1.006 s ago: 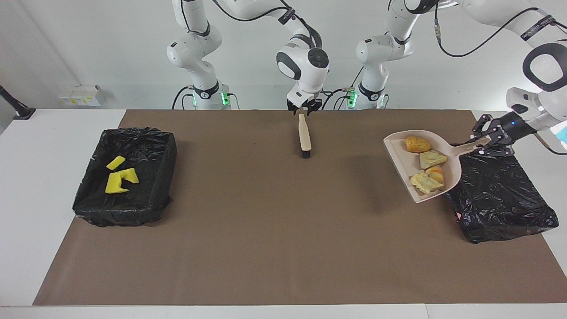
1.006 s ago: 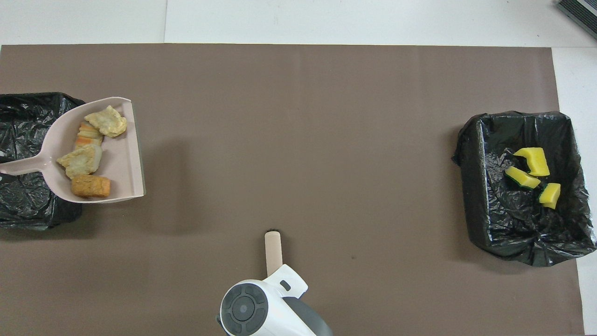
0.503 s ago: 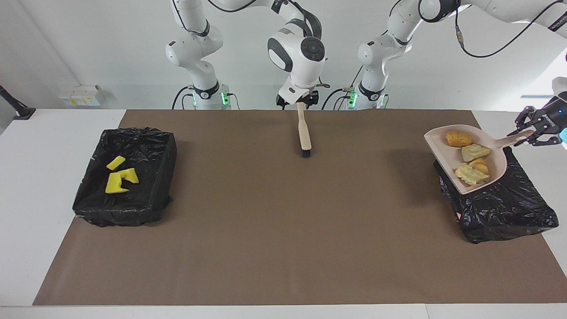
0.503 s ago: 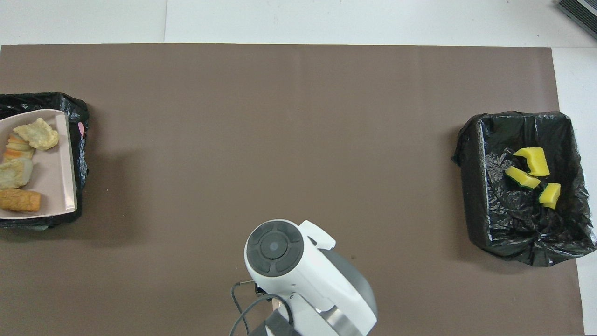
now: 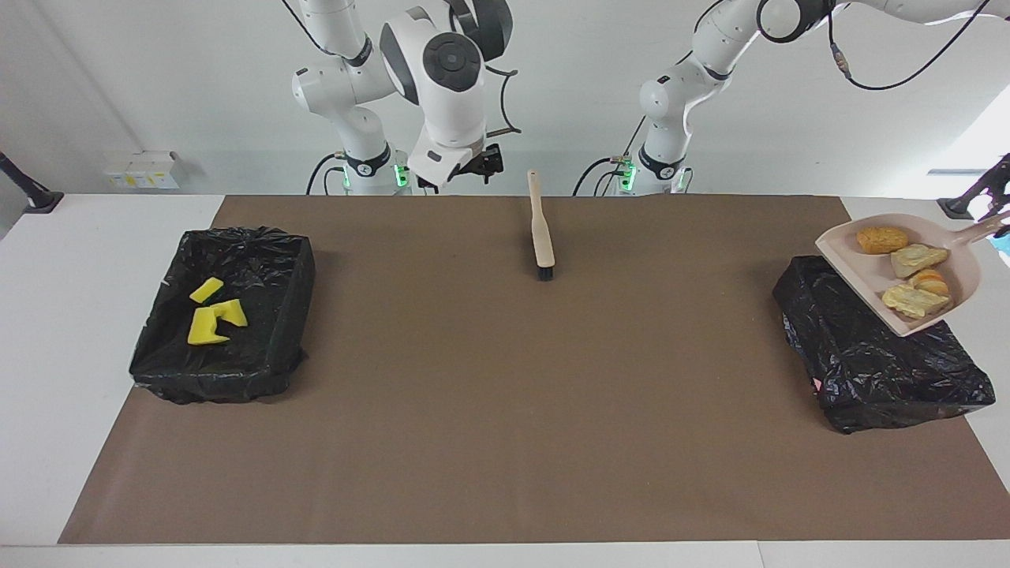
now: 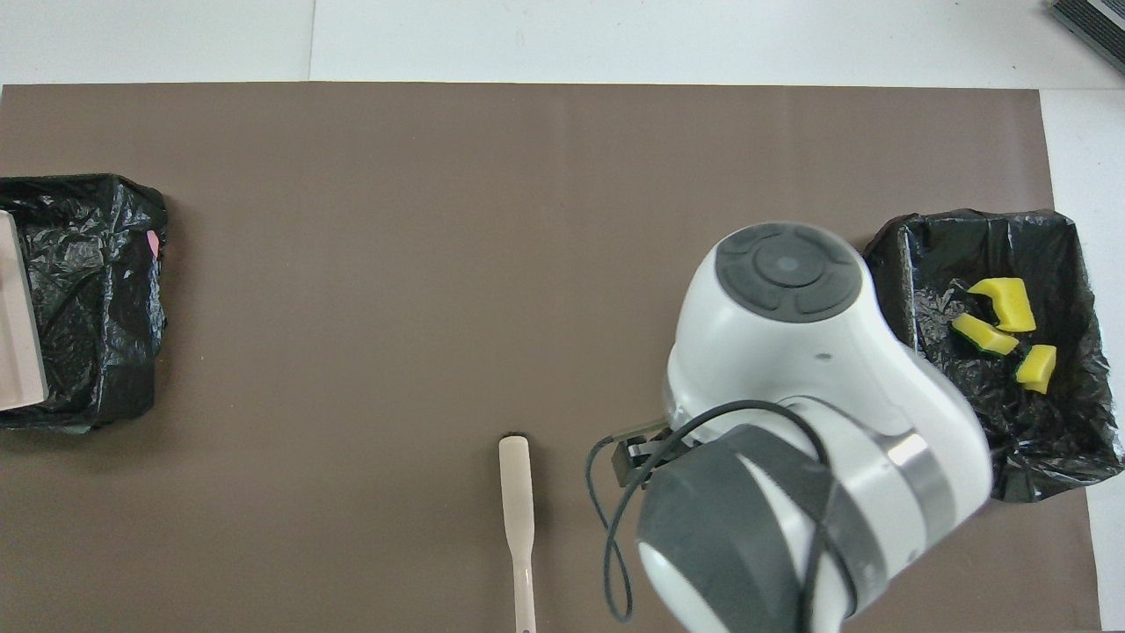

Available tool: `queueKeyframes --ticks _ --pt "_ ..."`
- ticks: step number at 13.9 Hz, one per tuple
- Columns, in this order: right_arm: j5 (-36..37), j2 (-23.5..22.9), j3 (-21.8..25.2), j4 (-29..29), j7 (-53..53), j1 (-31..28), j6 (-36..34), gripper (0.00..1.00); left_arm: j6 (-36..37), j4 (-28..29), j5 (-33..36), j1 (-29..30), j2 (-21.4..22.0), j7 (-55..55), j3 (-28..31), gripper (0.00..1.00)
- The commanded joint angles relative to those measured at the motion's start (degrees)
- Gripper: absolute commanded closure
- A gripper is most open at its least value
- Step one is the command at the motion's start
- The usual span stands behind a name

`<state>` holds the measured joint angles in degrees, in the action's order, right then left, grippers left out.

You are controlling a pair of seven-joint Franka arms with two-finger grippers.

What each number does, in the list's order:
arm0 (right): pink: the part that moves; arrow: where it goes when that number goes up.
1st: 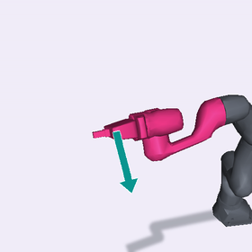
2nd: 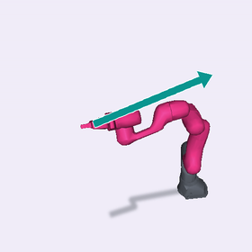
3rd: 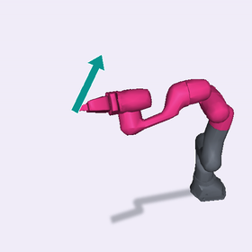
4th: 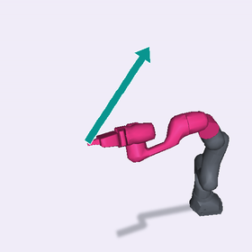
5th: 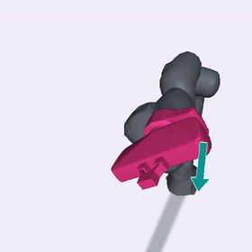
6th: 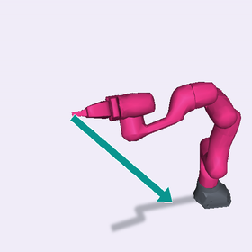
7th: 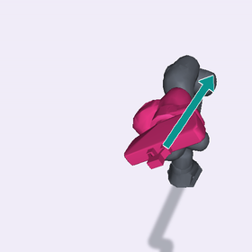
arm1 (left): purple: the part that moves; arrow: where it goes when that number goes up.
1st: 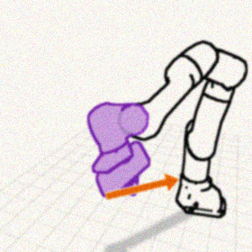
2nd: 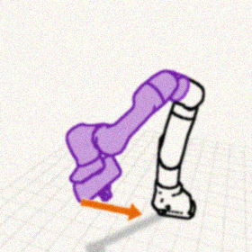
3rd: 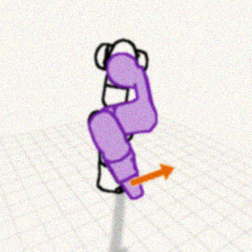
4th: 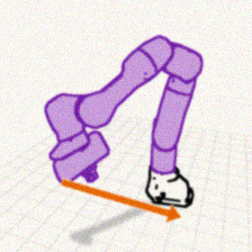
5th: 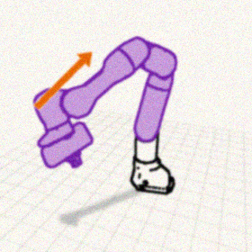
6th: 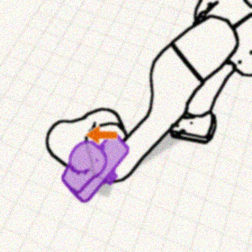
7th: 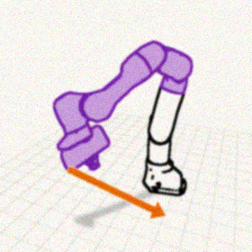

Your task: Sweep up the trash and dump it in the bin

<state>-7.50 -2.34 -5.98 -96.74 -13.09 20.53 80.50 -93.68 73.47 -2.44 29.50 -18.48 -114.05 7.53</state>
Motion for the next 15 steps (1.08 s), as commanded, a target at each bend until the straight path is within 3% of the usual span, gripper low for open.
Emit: queueKeyframes --ticks 1,4,8,13,15 --pt "2.92 2.51 0.09 0.59 9.54 -6.80 -1.22 0.00 -5.00 -3.32 4.26 0.74 -1.47 -1.53 -0.32 1.00" --pt "7.23 2.96 0.44 1.12 17.81 -12.87 -0.34 0.00 -11.24 -3.86 11.55 -0.58 -1.56 -1.00 -0.93 1.00" --pt "10.40 2.08 0.62 4.63 22.76 -19.03 -0.17 0.00 -11.09 -4.21 22.71 -7.68 -0.77 3.31 -0.32 1.00" --pt "10.76 2.17 2.29 4.72 22.41 -23.51 10.79 0.00 -9.85 -4.12 31.42 -11.30 -0.51 3.22 -0.41 1.00" --pt "9.62 2.60 2.46 4.64 21.71 -25.10 11.97 0.00 -8.89 -4.12 34.41 -12.61 -0.16 3.31 -0.41 1.00"
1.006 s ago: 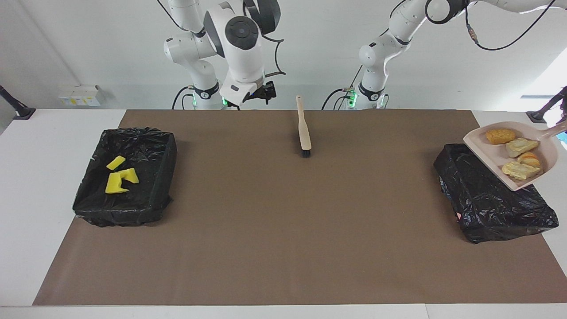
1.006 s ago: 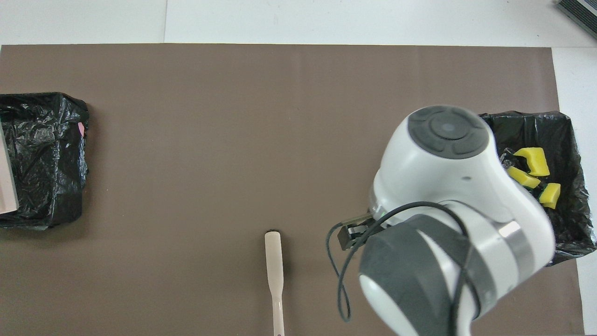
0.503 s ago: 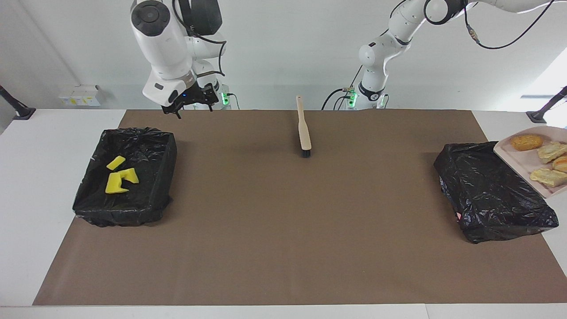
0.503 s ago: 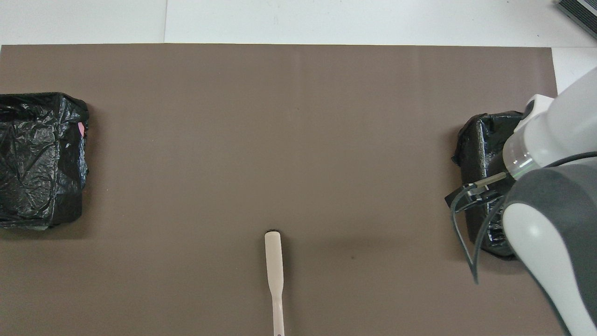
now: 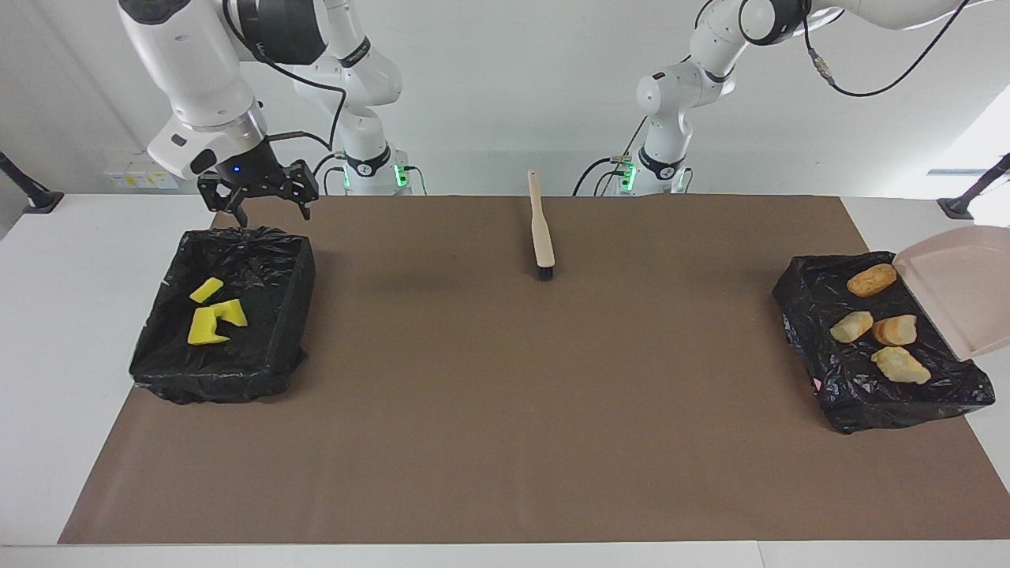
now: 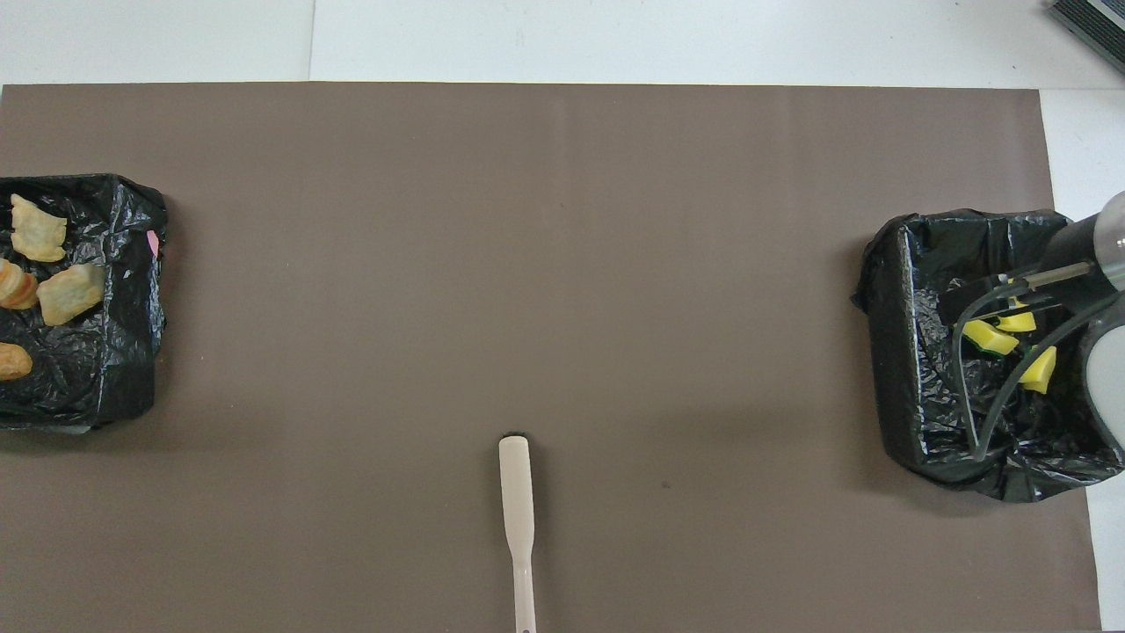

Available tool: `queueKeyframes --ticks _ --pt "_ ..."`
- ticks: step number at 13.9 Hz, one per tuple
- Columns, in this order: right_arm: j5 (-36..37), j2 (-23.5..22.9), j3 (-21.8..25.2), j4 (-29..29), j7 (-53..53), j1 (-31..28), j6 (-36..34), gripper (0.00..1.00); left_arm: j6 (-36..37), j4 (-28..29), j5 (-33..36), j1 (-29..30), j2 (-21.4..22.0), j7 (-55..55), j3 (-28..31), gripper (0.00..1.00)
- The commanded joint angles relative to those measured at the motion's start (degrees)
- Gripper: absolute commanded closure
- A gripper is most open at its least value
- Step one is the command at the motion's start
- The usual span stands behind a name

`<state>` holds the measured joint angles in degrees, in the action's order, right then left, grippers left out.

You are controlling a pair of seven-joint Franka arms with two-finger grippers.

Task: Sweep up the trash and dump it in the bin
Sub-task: 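Lift the empty dustpan with the left gripper out of the bin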

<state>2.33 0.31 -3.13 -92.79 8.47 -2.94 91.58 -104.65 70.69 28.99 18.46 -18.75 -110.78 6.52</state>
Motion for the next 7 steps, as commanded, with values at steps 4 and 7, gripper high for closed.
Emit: queueKeyframes --ticks 4,7 --pt "-0.30 1.36 -0.65 -0.46 -6.19 -1.46 -0.18 0.00 4.01 -1.34 5.55 -2.55 2.40 0.12 0.68 1.00" --pt "-1.71 1.80 -0.56 -0.99 -6.01 -1.63 -0.18 0.00 7.43 -1.34 4.41 -2.82 2.67 0.03 -0.01 1.00"
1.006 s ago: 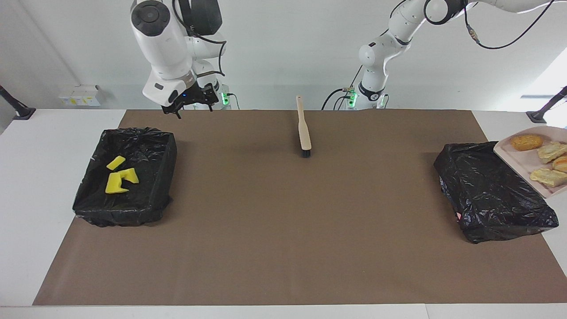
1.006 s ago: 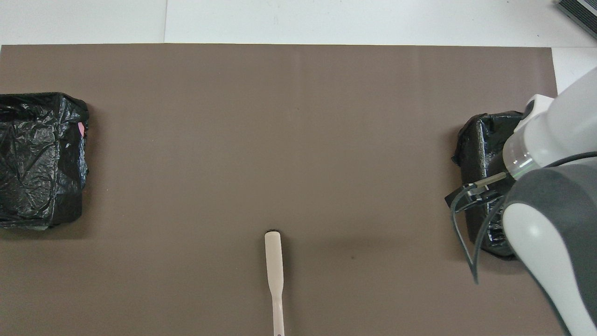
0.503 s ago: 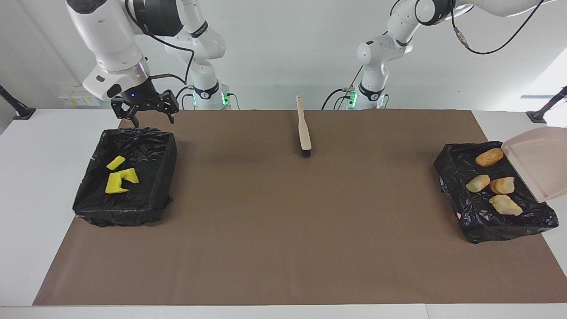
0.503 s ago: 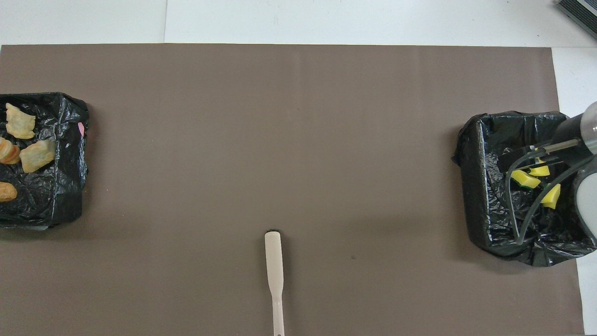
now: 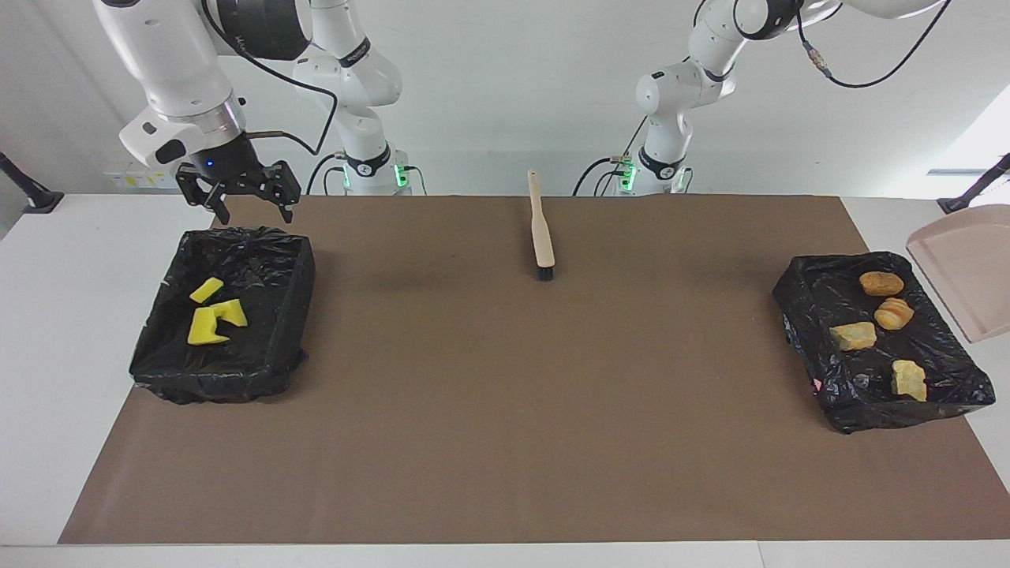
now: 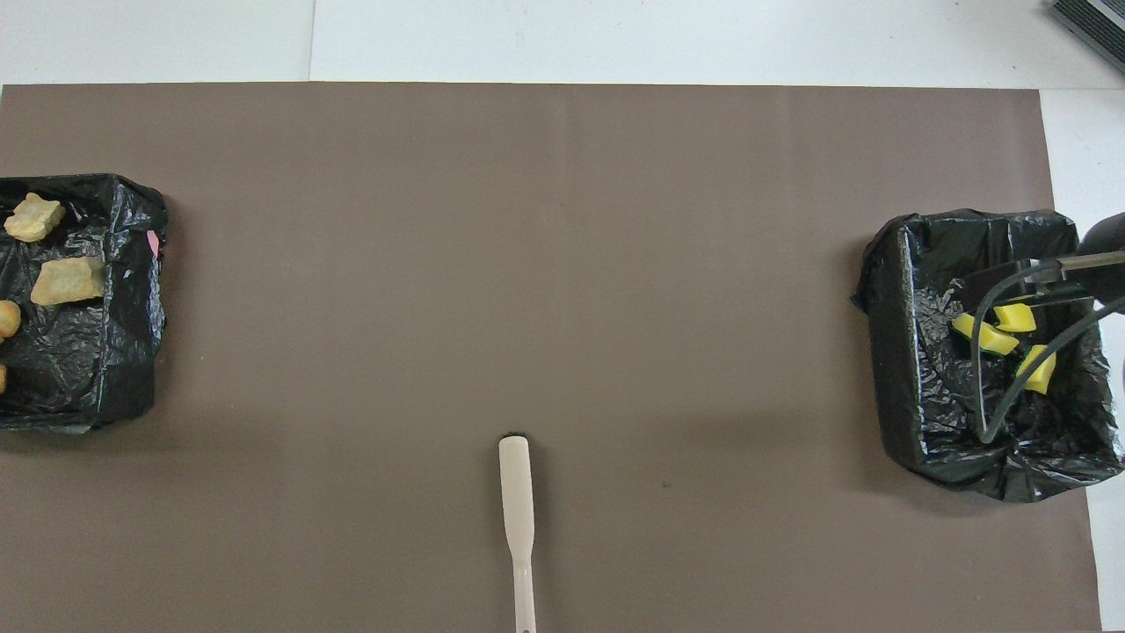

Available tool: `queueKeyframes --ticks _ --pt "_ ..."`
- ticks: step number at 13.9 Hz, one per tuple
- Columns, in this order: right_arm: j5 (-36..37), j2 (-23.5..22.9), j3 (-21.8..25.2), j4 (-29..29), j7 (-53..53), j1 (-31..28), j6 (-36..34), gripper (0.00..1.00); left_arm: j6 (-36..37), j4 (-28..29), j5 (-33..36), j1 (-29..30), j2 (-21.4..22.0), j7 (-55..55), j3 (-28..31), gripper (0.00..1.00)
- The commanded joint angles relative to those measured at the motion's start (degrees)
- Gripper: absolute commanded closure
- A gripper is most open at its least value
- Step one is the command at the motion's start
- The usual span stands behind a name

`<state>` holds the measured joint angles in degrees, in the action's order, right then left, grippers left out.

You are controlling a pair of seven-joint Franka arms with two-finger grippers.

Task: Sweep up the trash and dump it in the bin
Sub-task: 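Lift the empty dustpan with the left gripper out of the bin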

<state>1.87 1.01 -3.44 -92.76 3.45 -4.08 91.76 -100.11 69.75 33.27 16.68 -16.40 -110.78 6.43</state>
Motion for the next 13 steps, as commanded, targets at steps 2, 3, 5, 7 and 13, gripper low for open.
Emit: queueKeyframes --ticks 2,3,5,7,13 --pt "-1.86 1.19 -0.17 -1.02 -1.08 -0.49 0.00 0.00 7.71 -0.41 -6.25 -1.04 0.32 -0.05 -0.10 1.00" --pt "-2.04 1.19 -0.17 -1.11 -1.08 -0.49 -0.09 0.00 9.56 -0.23 -9.16 -1.04 0.93 0.04 -0.28 1.00" --pt "-2.31 1.19 -0.17 -1.11 -1.08 -0.66 -0.18 0.00 10.81 0.21 -14.87 -1.04 2.69 0.13 -1.24 1.00" --pt "-2.31 1.45 -0.17 -1.46 -0.99 -0.84 -0.26 0.00 12.21 4.13 -17.44 -3.39 5.31 1.26 -2.38 1.00" --pt "-3.45 1.80 -0.08 -1.90 -0.29 -1.90 -0.53 0.00 10.65 20.66 -26.06 -13.41 11.47 21.88 -2.65 1.00"
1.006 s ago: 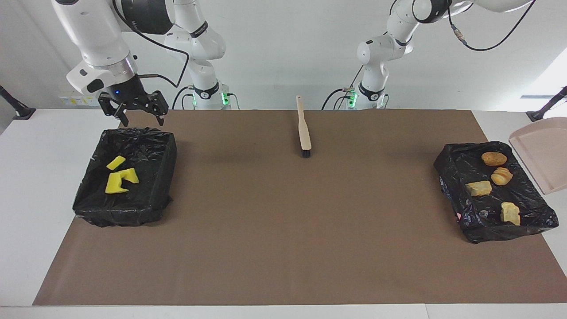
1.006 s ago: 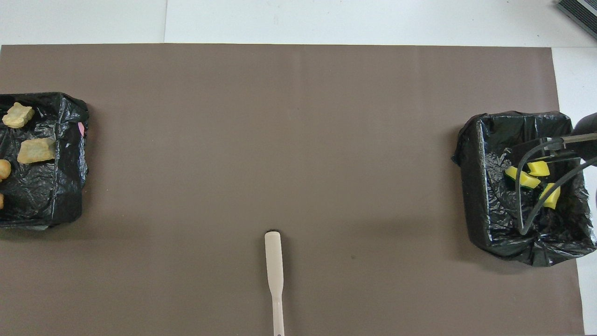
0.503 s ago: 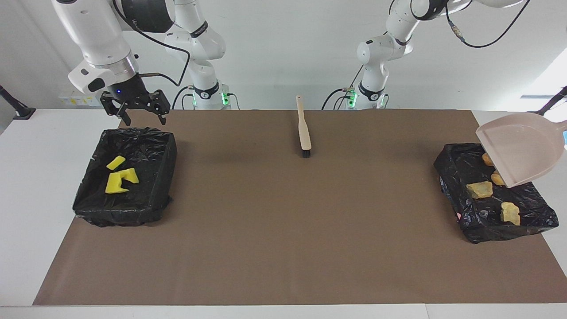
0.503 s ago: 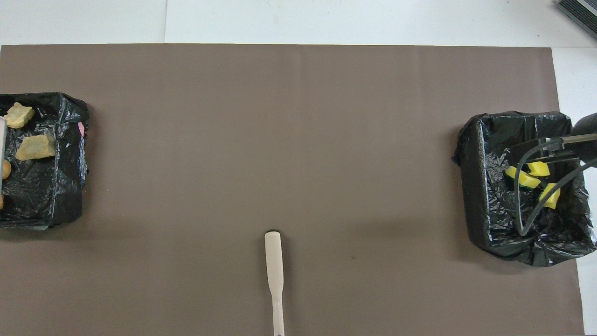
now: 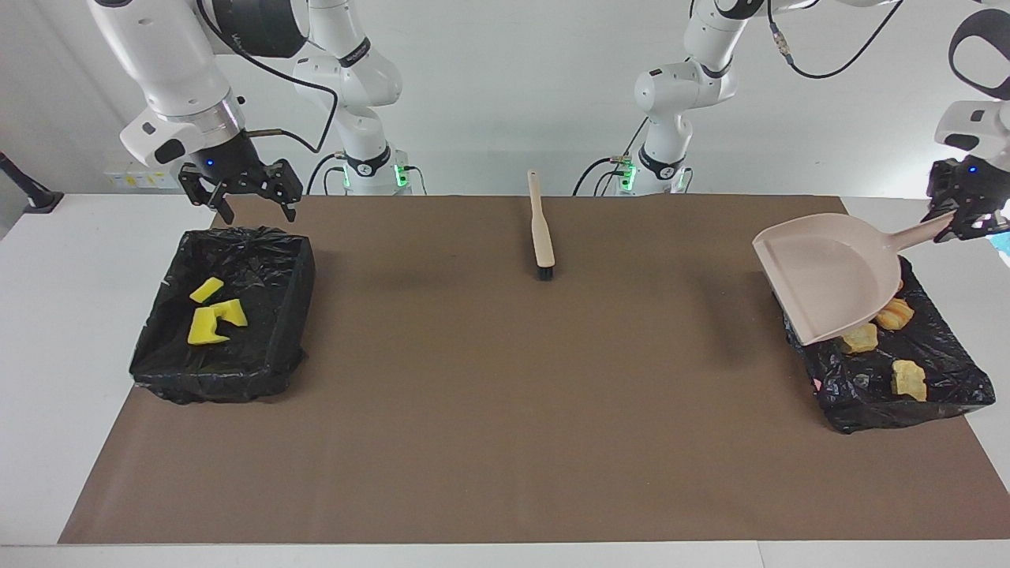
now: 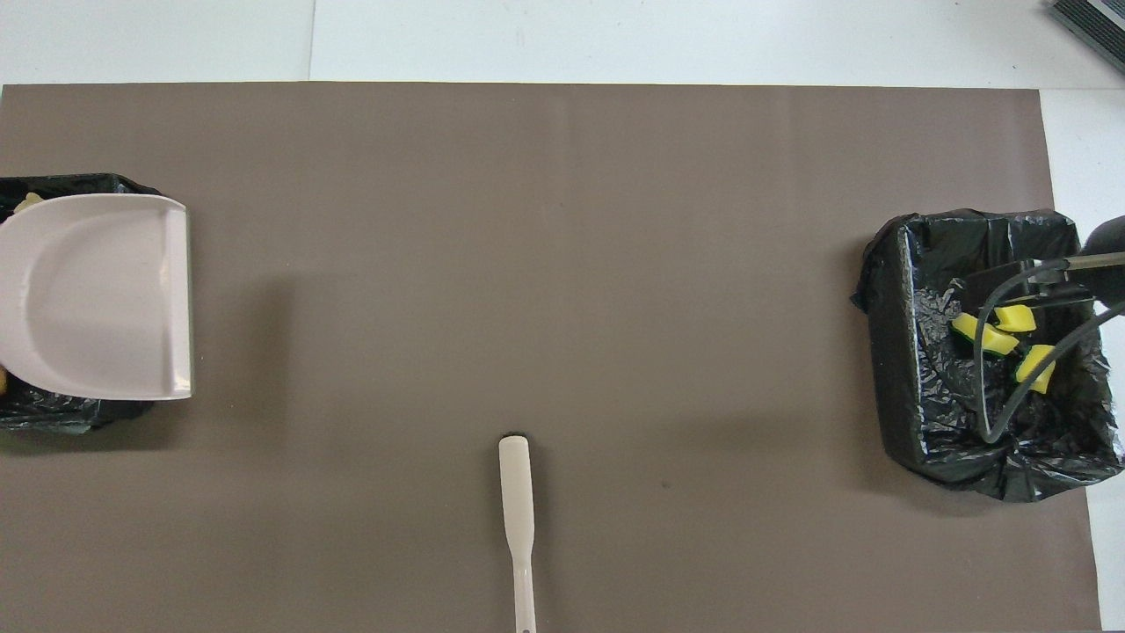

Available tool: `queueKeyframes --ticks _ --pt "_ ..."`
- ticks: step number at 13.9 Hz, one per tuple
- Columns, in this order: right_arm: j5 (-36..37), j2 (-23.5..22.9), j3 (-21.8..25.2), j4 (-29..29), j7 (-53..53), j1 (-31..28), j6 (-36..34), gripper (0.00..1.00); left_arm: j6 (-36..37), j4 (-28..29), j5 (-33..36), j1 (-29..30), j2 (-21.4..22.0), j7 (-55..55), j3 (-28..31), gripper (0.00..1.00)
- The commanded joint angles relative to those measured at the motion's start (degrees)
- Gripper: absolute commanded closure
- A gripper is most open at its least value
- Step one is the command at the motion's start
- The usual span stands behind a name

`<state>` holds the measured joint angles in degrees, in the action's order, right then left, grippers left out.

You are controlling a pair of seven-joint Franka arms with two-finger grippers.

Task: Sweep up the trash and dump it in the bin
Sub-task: 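Lift the empty dustpan with the left gripper out of the bin, then lower the dustpan with the left gripper onto the mat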

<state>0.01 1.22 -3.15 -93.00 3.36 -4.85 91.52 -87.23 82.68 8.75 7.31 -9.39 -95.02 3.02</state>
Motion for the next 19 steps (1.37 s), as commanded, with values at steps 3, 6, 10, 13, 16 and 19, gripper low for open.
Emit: queueKeyframes --ticks 3,6,10,13,16,19 --pt "-1.50 1.59 -0.37 -1.65 -0.20 -1.13 -0.20 0.00 -8.29 18.01 -5.30 -10.37 8.33 17.64 0.58 1.00" --pt "-1.50 1.59 -0.37 -1.65 -0.11 -1.13 -0.20 0.00 -14.35 22.07 -9.09 -15.64 7.20 23.72 0.58 1.00" --pt "-1.50 1.59 -0.37 -1.65 -0.11 -1.13 -0.29 0.00 -24.20 25.07 -15.24 -20.83 2.55 37.14 0.58 1.00" --pt "-1.50 1.68 -0.37 -1.65 0.15 -1.13 -0.81 0.00 -25.80 24.81 -16.57 -24.17 2.09 54.70 0.58 1.00" --pt "-1.50 1.68 -0.37 -1.74 0.41 -1.13 -1.16 0.00 -25.62 25.16 -18.31 -28.30 2.44 76.04 0.58 1.00" --pt "-1.50 1.77 -0.37 -1.65 0.50 -1.22 -1.78 0.00 -26.58 24.98 -20.44 -32.43 2.36 89.19 0.58 1.00"
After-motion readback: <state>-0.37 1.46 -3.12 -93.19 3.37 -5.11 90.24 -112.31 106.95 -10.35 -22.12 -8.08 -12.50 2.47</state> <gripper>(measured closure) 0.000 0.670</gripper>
